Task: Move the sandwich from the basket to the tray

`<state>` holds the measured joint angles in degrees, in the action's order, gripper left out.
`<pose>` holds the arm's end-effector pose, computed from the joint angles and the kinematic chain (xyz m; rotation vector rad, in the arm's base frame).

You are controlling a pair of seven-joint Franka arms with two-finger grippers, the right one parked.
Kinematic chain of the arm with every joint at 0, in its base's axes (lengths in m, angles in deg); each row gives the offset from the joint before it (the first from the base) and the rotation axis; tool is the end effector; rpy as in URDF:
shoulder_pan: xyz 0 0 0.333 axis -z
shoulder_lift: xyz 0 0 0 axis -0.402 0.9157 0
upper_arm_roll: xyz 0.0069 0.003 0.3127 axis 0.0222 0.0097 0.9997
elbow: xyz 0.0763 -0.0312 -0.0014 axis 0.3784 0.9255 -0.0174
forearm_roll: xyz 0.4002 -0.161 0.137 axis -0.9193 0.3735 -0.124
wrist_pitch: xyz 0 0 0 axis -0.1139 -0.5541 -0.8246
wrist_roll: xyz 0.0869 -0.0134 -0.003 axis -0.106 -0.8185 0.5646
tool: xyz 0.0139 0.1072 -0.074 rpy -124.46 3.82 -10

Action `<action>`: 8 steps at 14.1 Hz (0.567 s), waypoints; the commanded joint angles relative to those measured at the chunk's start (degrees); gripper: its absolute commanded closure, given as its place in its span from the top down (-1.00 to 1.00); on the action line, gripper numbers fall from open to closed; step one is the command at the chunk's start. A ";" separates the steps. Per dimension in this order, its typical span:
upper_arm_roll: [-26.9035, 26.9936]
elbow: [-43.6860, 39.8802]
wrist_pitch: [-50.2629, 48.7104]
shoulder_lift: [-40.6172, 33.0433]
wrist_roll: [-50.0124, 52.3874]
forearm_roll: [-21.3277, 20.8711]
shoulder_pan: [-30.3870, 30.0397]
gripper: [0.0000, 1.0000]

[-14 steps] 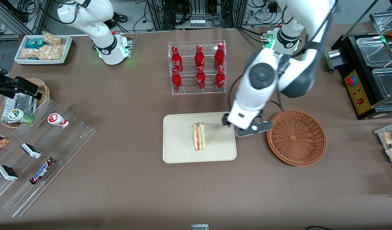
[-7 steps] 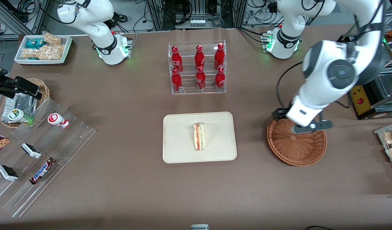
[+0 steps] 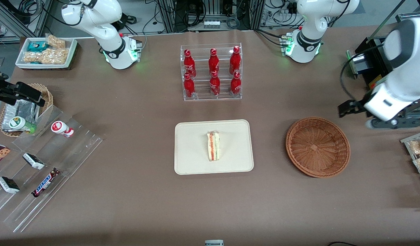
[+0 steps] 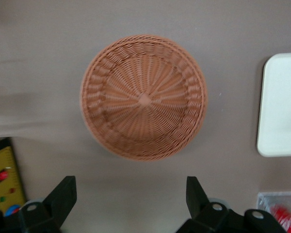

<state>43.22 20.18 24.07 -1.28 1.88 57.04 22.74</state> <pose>0.6131 -0.0185 0.4951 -3.1350 0.0588 0.1172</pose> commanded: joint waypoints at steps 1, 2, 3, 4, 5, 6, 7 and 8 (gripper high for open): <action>0.78 -5.83 -5.35 -0.28 -4.82 0.53 -0.62 1.00; 1.14 -7.07 -5.54 -0.37 -5.61 0.53 -0.62 1.00; 1.40 -8.47 -5.63 -0.37 -6.06 0.35 -0.62 1.00; 2.36 -9.53 -5.71 -0.46 -6.15 0.26 -0.27 1.00; 3.16 -10.50 -5.63 -0.54 -6.15 0.26 0.08 1.00; 3.34 -11.46 -5.80 -0.63 -6.15 0.35 0.52 1.00; 4.04 -11.65 -7.46 -0.81 -6.15 0.53 0.70 1.00; 3.87 -11.65 -10.08 -0.90 -5.89 0.61 0.61 1.00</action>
<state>46.25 9.75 18.03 -2.04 -3.31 57.05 22.59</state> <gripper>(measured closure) 0.000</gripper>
